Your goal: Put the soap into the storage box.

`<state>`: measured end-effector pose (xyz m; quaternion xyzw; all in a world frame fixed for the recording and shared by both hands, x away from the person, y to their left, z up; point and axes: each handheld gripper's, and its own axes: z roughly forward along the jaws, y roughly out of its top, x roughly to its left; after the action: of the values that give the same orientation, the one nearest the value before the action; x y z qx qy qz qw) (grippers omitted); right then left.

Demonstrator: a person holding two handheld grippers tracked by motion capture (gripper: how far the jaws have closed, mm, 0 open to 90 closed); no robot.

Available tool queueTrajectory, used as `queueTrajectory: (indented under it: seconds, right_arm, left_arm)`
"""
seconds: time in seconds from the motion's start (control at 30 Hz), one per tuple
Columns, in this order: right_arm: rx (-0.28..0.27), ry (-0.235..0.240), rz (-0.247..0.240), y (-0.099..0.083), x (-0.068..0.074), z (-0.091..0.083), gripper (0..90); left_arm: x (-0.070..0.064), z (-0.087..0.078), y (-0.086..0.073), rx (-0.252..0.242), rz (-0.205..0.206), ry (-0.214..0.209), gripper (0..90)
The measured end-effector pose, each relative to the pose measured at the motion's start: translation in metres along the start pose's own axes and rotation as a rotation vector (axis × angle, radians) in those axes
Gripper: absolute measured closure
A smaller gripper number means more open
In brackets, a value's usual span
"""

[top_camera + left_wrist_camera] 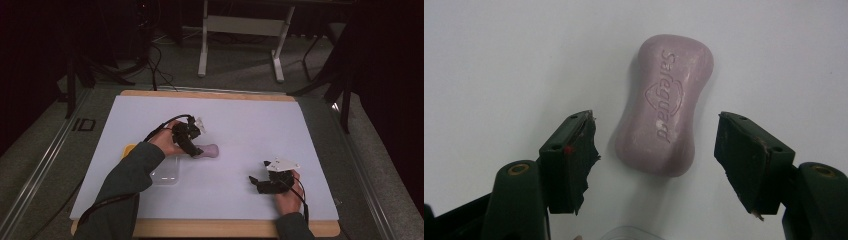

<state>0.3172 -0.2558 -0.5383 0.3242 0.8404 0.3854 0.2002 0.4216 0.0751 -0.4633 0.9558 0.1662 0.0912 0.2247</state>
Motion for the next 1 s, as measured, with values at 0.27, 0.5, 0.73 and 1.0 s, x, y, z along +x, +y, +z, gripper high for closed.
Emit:
queueTrajectory:
  seconds: [0.27, 0.5, 0.73, 1.0]
  right_arm:
    - [-0.001, 0.001, -0.004, 0.0, 0.0, 0.0, 17.1]
    - [-0.003, 0.002, -0.002, 0.0, 0.0, 0.0, 17.1]
    - [-0.004, 0.004, -0.001, 0.0, 0.0, 0.0, 17.1]
    - [-0.003, 0.006, -0.001, 0.0, 0.0, 0.0, 17.1]
  left_arm:
    - [0.0, 0.005, 0.007, 0.012, 0.011, -0.011, 31.2]
    - [0.001, 0.012, 0.01, 0.023, 0.016, -0.022, 29.2]
    - [0.002, 0.018, 0.015, 0.027, 0.011, -0.041, 29.0]
    - [0.004, 0.025, 0.019, 0.036, 0.011, -0.056, 27.7]
